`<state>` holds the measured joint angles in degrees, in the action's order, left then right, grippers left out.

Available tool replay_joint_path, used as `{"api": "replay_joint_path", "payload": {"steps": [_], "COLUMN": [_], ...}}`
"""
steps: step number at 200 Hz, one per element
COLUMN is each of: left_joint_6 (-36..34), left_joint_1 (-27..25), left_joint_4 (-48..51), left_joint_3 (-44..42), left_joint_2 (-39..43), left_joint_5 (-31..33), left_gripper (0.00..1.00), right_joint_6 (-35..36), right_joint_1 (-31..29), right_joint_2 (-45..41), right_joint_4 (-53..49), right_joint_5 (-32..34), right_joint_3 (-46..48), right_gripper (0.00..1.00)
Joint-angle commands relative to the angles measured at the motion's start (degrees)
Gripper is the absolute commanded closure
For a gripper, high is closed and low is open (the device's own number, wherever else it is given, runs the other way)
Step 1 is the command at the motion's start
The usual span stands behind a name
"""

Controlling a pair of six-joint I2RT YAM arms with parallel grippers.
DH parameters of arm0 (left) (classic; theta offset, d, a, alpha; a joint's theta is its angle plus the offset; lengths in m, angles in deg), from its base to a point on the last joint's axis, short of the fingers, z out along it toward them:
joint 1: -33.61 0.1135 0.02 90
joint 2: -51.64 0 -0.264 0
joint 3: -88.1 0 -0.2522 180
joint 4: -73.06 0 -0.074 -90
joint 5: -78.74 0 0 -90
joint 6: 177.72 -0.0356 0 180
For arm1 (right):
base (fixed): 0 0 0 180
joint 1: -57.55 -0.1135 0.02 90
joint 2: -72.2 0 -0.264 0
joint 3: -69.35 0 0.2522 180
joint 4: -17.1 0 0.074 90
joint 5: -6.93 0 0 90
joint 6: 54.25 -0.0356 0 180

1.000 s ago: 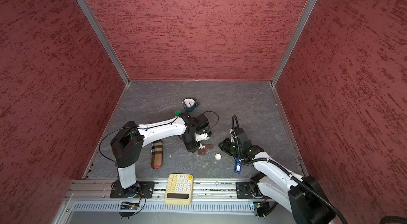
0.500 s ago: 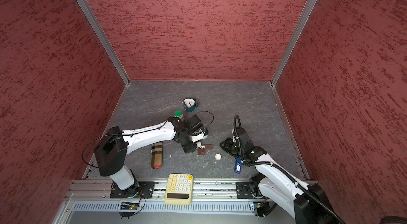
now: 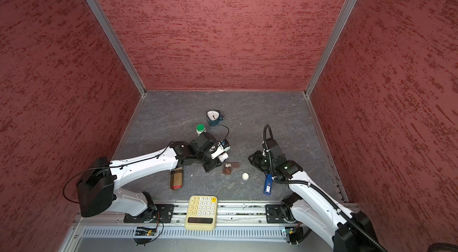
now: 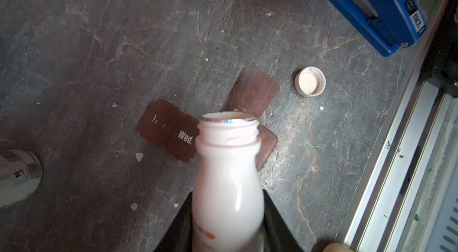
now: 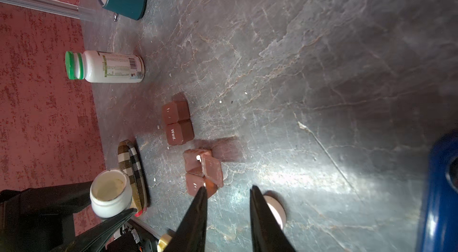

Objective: Sort the pills into containers
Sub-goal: 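Lift the white bottle upright with the left gripper while right gripper moves toward the cap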

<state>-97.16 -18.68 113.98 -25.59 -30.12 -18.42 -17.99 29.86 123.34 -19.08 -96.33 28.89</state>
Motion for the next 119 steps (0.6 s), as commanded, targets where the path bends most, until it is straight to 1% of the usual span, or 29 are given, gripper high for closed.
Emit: {"api": "replay_joint_path", "payload": {"steps": [1, 30, 79, 101, 119], "left_joint_6": [0.87, 1.34, 5.02, 6.56, 7.33], "left_joint_1": [0.4, 0.35, 0.02, -1.26, -2.16], "left_joint_4": [-9.47, -17.0, -31.92, -38.72, -42.73], "left_joint_3": [-2.66, -7.4, -18.34, -23.76, -27.3], "left_joint_2": [3.07, 7.41, 17.43, 22.06, 25.14], "left_joint_5": [-0.67, -0.48, -0.51, 0.63, 1.83], "left_gripper": [1.0, 1.0, 1.0, 1.0, 1.0], "right_joint_6": [0.91, 1.33, 3.43, 2.7, 1.81], "right_joint_1": [0.58, 0.52, -0.06, -2.13, -5.37], "right_joint_2": [0.11, 0.62, 3.32, 4.5, 6.42], "right_joint_4": [-2.34, -6.15, -18.44, -21.11, -22.58], "right_joint_5": [2.09, 3.38, 7.5, 9.43, 11.58], "right_joint_3": [-2.88, -5.29, -11.06, -11.94, -12.79], "right_gripper": [0.69, 0.68, 0.63, 0.61, 0.61]}}
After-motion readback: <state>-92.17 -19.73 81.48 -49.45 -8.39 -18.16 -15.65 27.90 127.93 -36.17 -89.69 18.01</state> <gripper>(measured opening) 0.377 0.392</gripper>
